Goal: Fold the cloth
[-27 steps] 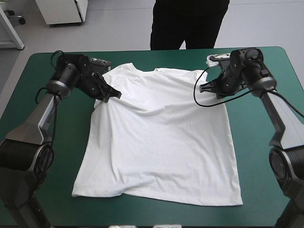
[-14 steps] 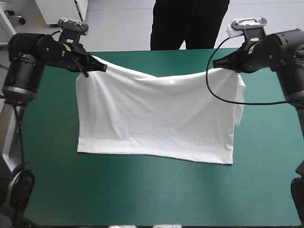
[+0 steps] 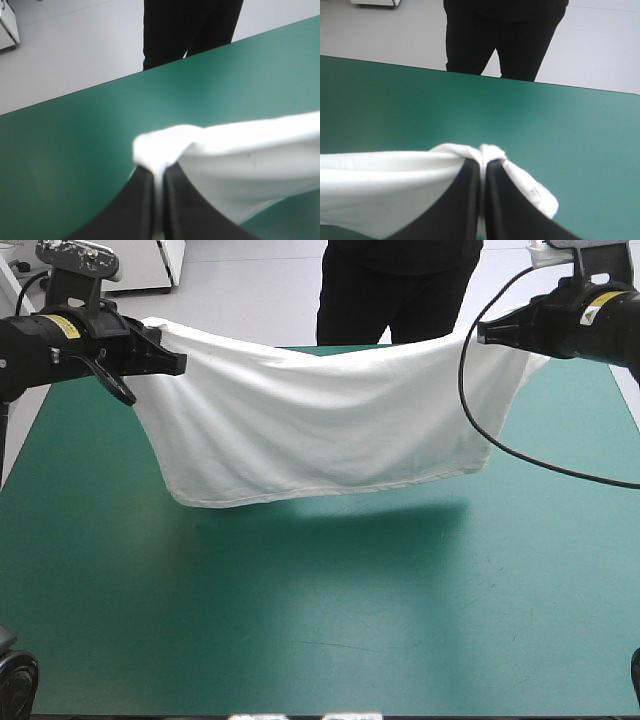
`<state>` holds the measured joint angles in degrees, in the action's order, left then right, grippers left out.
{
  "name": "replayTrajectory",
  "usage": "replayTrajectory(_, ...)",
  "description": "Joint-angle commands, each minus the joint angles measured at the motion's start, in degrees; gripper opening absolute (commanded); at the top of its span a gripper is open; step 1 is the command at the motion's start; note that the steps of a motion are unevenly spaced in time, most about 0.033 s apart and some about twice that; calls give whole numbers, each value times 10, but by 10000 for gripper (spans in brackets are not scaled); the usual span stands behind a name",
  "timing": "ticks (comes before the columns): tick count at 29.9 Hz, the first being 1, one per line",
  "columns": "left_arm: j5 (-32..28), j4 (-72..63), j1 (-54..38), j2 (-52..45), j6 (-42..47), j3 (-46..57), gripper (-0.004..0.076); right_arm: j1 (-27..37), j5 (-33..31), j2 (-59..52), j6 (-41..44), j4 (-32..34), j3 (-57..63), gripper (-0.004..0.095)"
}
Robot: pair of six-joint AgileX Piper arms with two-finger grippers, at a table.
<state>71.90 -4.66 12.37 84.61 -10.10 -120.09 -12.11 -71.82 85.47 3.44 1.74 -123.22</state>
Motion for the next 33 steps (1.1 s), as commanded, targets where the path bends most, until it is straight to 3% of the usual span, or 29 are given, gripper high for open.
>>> replayTrajectory(1, -20, -1, 1, -19, 4, -17, -9, 1, 8, -20, -5, 9, -16, -17)
replayTrajectory(5, -48, 13, 1, -6, 4, -17, -9, 1, 40, -6, -15, 23, -15, -17)
replayTrajectory(15, -250, 73, 1, 68, 21, -16, -9, 1, 205, 88, 22, 107, -15, -17)
replayTrajectory(22, -325, 76, 1, 100, 21, -16, -9, 1, 263, 105, 22, 114, -16, -17)
replayTrajectory(28, -334, 76, 1, 126, 21, -14, -9, 2, 255, 115, 22, 114, -15, -17)
replayTrajectory(33, -255, 76, 1, 179, 38, -10, -9, 2, 165, 169, 38, 84, -9, -17)
